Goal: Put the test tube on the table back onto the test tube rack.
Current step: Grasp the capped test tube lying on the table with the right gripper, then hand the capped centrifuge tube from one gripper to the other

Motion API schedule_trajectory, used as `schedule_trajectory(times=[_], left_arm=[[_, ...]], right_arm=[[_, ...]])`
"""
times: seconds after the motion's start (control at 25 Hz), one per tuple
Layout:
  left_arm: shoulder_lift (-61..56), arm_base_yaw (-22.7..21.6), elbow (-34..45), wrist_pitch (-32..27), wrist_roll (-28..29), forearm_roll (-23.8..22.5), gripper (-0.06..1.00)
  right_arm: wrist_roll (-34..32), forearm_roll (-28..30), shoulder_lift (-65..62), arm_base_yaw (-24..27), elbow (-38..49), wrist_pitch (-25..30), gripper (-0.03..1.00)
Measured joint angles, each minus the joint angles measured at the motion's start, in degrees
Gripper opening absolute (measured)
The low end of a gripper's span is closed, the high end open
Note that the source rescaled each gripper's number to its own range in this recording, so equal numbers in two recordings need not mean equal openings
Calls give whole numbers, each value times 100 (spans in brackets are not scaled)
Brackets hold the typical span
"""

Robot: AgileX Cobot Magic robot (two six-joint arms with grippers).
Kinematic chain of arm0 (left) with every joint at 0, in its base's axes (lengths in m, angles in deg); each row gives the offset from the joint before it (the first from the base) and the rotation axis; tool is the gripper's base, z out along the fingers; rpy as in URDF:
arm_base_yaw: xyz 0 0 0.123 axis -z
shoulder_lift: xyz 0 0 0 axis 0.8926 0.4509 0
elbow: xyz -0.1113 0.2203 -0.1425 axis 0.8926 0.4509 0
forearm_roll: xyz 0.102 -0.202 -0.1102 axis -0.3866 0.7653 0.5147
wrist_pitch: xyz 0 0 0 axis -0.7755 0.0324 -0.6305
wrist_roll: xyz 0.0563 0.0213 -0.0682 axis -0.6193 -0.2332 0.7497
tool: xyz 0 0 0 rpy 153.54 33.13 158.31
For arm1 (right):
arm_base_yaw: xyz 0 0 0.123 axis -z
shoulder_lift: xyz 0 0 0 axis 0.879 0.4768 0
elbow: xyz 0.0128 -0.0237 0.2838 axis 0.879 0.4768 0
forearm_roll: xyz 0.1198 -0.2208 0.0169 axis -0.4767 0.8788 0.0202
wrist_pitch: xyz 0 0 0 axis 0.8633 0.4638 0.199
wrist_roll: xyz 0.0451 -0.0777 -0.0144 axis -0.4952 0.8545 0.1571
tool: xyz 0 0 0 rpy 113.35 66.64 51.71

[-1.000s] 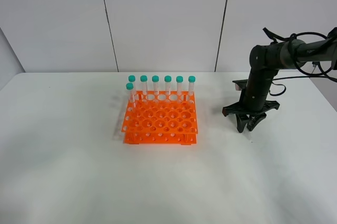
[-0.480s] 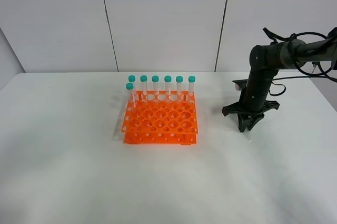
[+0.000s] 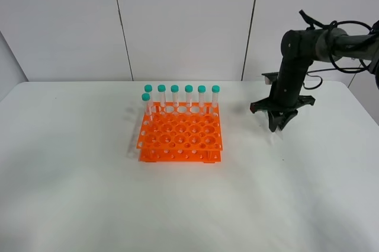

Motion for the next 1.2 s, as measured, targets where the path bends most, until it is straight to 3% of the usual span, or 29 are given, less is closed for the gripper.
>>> schedule_trajectory(times=[0.32, 0.6, 0.76, 1.0, 1.12, 1.2], left_arm=[[0, 0, 0, 0, 0, 0, 100], [0, 0, 0, 0, 0, 0, 100], [0, 0, 0, 0, 0, 0, 100], [0, 0, 0, 0, 0, 0, 100], [0, 0, 0, 0, 0, 0, 100], [0, 0, 0, 0, 0, 0, 100]], right_arm=[[111, -1361, -446, -260, -1004, -224, 1], [490, -2061, -545, -1424, -1468, -591, 1], [995, -2043, -555, -2250, -1521, -523, 1], [1378, -984, -555, -3552, -1521, -694, 1], [1245, -747, -555, -4085, -1521, -1472, 1], [1226, -857, -547, -4374, -1521, -2495, 1]])
